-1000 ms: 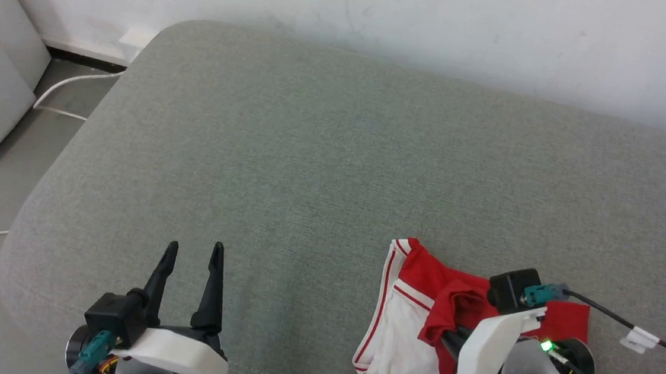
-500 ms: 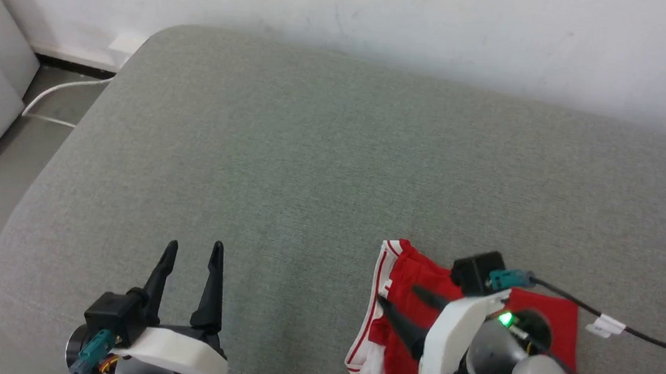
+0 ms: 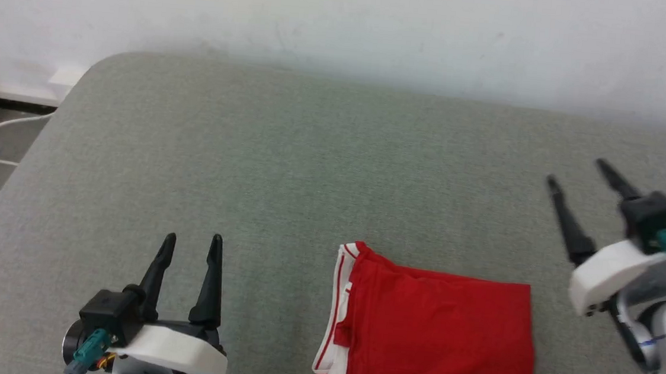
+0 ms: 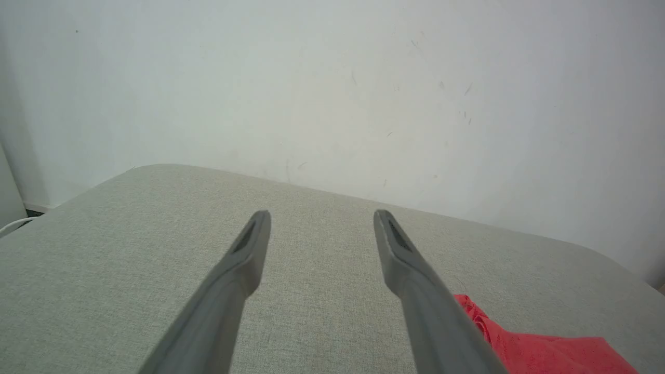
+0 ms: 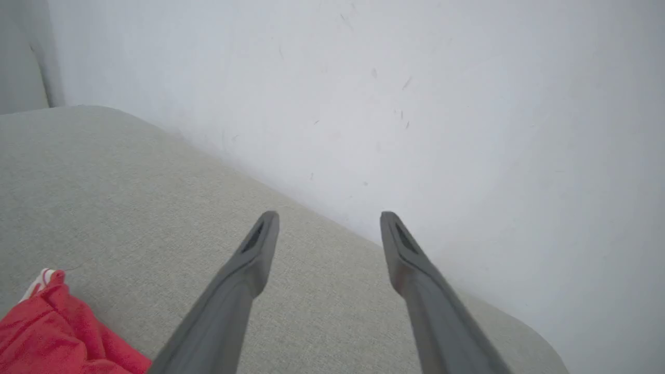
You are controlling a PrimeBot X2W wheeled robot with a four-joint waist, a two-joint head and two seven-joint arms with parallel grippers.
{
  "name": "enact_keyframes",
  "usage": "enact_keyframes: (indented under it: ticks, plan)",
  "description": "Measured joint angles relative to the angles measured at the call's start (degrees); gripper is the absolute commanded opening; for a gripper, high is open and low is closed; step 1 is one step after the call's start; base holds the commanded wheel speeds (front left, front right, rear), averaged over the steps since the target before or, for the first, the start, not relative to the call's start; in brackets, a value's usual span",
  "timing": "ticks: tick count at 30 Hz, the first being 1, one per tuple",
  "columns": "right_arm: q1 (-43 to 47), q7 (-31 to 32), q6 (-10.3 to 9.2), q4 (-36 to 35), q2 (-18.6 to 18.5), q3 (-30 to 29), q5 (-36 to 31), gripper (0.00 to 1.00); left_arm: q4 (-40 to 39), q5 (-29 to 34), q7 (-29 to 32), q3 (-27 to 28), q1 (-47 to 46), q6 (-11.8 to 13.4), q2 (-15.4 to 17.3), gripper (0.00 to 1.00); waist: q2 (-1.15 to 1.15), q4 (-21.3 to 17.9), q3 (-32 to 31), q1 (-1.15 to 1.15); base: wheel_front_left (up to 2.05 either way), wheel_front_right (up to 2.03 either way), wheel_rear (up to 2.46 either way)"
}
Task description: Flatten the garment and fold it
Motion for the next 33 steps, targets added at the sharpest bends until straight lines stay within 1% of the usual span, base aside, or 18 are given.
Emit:
enact_keyframes:
  ticks: [3,6,9,13,18,20,27,32,33]
  plan:
    - [1.5,-3.2,0.00,-1.4,0.3,-4.9,-0.7,1.00,-0.7,0.4,0.0,0.1,0.1,0.0,0.0,1.00,0.00,-1.4,-0.2,0.00,0.00,0.00,0.00]
    - [4.7,-6.0,0.00,-3.7,1.6,-9.9,-1.0,1.00,-1.5,0.4,0.0,0.0,0.2,0.1,0.0,1.00,0.00,-2.7,-0.2,0.00,0.00,0.00,0.00]
    - [8.6,-8.3,0.00,-6.5,3.9,-13.3,-1.0,1.00,-2.4,0.4,0.0,-0.1,0.2,0.6,0.0,1.00,0.00,-3.8,0.0,0.00,0.00,0.00,0.00]
    - [13.8,-10.8,0.00,-10.2,7.7,-16.2,-1.0,1.00,-3.3,1.0,0.0,-0.1,0.9,1.1,0.0,1.00,0.00,-4.9,0.3,0.00,0.00,0.00,0.00]
    - [18.7,-12.7,0.00,-13.4,12.4,-17.3,-1.1,1.00,-3.9,2.2,0.0,0.1,1.3,1.1,0.0,1.00,0.00,-5.8,0.5,0.00,0.00,0.00,0.00]
    - [20.0,-12.8,0.00,-13.7,13.6,-17.1,-1.4,1.00,-3.9,3.1,0.0,0.0,1.4,1.1,0.0,1.00,0.00,-5.9,0.5,0.00,0.00,0.00,0.00]
    - [22.3,-12.2,0.00,-13.8,15.1,-16.5,-2.7,1.00,-4.2,4.3,0.0,-0.1,2.4,1.1,0.0,1.00,0.00,-6.1,0.3,0.00,0.00,0.00,0.00]
    - [22.4,-8.2,0.00,-14.2,14.9,-16.1,-2.4,1.00,-4.2,4.3,0.0,-0.4,2.4,1.1,0.0,1.00,0.01,-5.7,0.5,0.00,0.00,0.00,0.00]
    - [22.4,-6.6,0.00,-14.2,14.7,-15.8,-1.4,1.00,-4.2,4.3,0.0,-0.5,2.4,1.1,0.0,1.00,0.01,-5.6,0.7,0.00,0.00,0.00,0.00]
